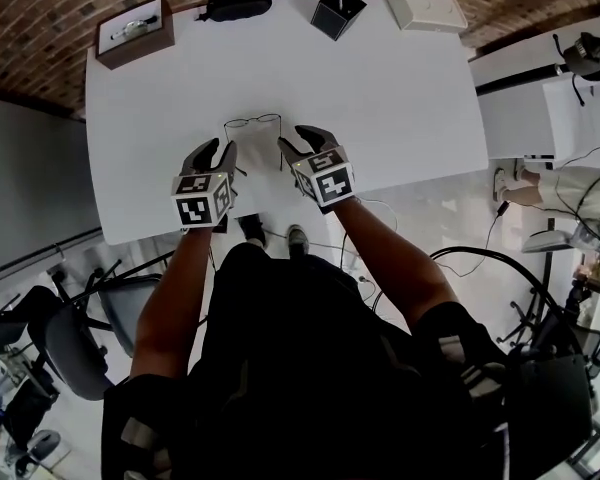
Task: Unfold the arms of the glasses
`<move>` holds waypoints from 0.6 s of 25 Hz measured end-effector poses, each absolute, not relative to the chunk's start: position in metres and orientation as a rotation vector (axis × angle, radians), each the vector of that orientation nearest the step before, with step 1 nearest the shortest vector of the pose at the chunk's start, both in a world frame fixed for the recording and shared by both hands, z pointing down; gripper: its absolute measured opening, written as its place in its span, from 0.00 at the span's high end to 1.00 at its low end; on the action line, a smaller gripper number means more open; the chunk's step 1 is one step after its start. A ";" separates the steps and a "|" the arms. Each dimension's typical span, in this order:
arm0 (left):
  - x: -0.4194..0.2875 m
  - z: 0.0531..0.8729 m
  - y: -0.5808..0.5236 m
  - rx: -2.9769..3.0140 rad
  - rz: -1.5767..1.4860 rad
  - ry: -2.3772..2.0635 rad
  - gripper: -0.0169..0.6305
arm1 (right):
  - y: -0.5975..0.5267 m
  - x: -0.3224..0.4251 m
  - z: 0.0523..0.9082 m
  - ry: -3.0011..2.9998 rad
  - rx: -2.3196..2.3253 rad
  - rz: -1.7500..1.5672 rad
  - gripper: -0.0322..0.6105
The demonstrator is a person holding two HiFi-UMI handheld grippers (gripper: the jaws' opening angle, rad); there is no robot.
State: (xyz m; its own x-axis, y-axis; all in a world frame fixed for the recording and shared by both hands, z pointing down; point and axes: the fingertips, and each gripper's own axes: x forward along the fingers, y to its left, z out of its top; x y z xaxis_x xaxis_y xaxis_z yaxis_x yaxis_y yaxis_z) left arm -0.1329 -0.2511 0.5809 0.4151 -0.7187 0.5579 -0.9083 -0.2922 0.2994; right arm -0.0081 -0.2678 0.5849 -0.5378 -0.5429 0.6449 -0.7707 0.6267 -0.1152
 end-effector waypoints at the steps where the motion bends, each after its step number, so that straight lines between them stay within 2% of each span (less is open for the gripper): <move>1: -0.130 0.572 -0.248 2.104 0.363 -1.353 0.76 | -0.269 -0.004 0.579 -2.296 1.051 0.547 0.72; 5: -0.122 0.538 -0.235 2.168 0.215 -1.309 0.78 | -0.270 0.008 0.549 -2.364 1.083 0.539 0.73; 7: -0.119 0.526 -0.228 2.193 0.200 -1.324 0.84 | -0.268 0.013 0.529 -2.397 1.096 0.469 0.73; 10: -0.118 0.510 -0.219 2.206 0.151 -1.349 0.91 | -0.265 0.019 0.499 -2.460 1.140 0.427 0.80; 15: -0.119 0.482 -0.204 2.199 0.088 -1.452 0.96 | -0.248 0.025 0.458 -2.573 1.130 0.384 0.88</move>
State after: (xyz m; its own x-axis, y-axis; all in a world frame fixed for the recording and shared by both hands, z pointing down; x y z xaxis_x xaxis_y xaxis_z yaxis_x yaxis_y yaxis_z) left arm -0.1186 -0.2037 0.4824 0.4294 -0.8452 0.3183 -0.8773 -0.3067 0.3691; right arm 0.0252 -0.2479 0.4578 -0.6437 -0.6656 0.3776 -0.7469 0.6539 -0.1207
